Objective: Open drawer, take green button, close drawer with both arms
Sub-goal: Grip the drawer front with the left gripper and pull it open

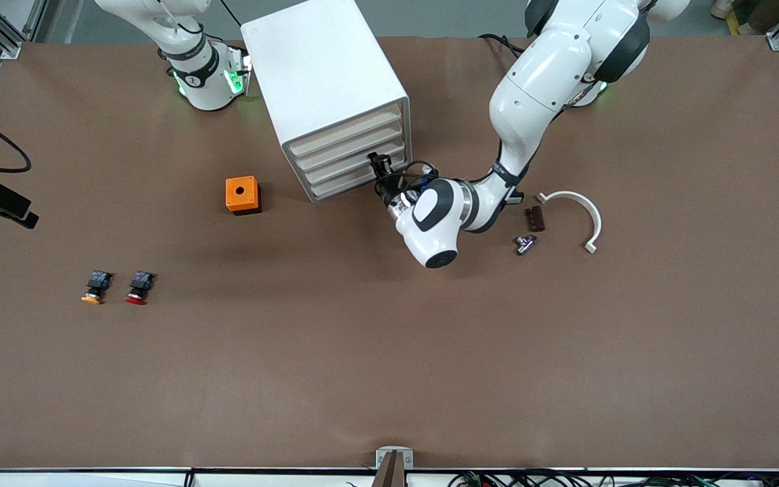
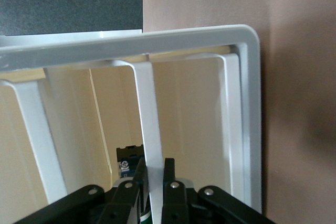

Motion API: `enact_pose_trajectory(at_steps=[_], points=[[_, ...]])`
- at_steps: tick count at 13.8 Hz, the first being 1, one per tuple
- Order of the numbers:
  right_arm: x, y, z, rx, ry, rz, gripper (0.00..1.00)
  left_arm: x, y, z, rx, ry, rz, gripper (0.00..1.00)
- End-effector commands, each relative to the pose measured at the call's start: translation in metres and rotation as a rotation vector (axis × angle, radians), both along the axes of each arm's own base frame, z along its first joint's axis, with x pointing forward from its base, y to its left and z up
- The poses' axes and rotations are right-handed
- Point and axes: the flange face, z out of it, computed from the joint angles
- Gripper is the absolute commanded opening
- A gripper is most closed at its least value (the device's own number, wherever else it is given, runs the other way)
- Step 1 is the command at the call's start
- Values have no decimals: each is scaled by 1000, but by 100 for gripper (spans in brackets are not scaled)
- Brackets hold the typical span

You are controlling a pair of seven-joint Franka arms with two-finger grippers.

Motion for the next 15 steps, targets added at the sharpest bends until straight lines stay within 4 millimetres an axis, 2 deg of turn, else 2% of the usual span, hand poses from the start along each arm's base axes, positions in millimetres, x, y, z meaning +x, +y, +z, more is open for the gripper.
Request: enact_pose_trajectory(at_steps=[1,4,8,12,13,15], points=[[-2,2,2,-1,-4,-5,100,38,23,10,-39,-20,56,0],[-1,5,1,0,-2,0,100,70,43,21,-67,-53,104,0],[-2,10,0,-9,9,11,100,99,68,27,-89,-98,151,0],[-3,15,-2,-23,25,6,100,117,79,32,-106,-149,176,0],[-3,19,-2,-14,26,-9,100,121,82,32,-111,-159,183,0],[-5,52,-1,-12,27,-30,100,124,85,32,-126,-182,185,3]])
